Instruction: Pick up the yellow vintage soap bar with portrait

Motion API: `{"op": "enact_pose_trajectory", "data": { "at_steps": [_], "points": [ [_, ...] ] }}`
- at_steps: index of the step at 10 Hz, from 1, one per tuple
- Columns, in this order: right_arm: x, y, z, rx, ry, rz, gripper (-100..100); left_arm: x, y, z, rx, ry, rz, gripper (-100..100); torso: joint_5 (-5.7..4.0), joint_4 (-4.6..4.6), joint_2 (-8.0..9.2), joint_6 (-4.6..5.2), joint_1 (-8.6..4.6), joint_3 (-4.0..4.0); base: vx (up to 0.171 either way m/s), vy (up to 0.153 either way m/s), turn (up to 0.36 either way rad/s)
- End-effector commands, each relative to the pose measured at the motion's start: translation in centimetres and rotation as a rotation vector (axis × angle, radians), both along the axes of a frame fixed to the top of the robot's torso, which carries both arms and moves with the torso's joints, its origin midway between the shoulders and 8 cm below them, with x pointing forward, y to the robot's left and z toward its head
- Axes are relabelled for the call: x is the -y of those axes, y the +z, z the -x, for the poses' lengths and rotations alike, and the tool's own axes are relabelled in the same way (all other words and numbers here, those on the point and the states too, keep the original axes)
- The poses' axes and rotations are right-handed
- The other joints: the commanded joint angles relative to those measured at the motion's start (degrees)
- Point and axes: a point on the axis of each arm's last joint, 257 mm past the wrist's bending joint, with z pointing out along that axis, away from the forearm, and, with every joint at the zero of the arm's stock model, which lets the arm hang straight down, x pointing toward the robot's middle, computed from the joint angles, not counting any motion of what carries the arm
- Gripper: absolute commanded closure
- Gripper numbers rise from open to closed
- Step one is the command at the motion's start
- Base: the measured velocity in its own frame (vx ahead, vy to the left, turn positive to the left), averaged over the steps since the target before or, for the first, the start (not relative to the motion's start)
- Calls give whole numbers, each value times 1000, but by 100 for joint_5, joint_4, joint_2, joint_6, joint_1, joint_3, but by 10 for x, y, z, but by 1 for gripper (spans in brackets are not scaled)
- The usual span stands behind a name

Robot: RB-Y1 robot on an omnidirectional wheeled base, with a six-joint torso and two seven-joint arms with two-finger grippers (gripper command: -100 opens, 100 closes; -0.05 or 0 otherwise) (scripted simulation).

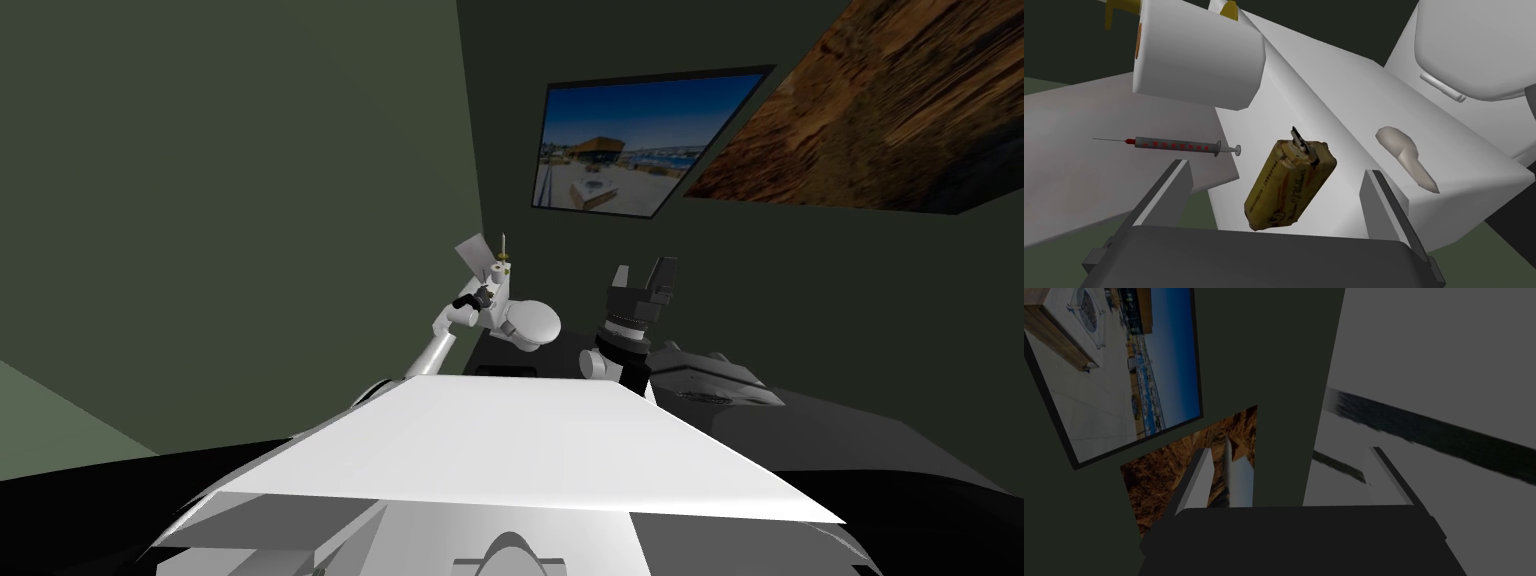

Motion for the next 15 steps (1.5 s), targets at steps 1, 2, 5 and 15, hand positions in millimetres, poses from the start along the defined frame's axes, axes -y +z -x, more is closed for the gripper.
{"op": "enact_pose_trajectory", "data": {
  "at_steps": [1,2,5,15],
  "points": [
    [0,0,0,0,0,0,0,0,-7,0,-32,-1,-4,-100,0,0,0,0,0,0,15,-16,-8],
    [0,0,0,0,0,0,0,-2,-12,0,-56,-1,-10,-100,0,0,1,0,1,0,15,-15,-11],
    [0,0,0,0,0,0,0,-3,-15,-2,-44,4,-7,-100,1,1,6,-1,6,3,22,-3,-14],
    [0,0,0,0,0,0,0,-2,-11,-1,-41,1,-7,100,2,7,35,-5,12,19,0,0,4]
  ]
}}
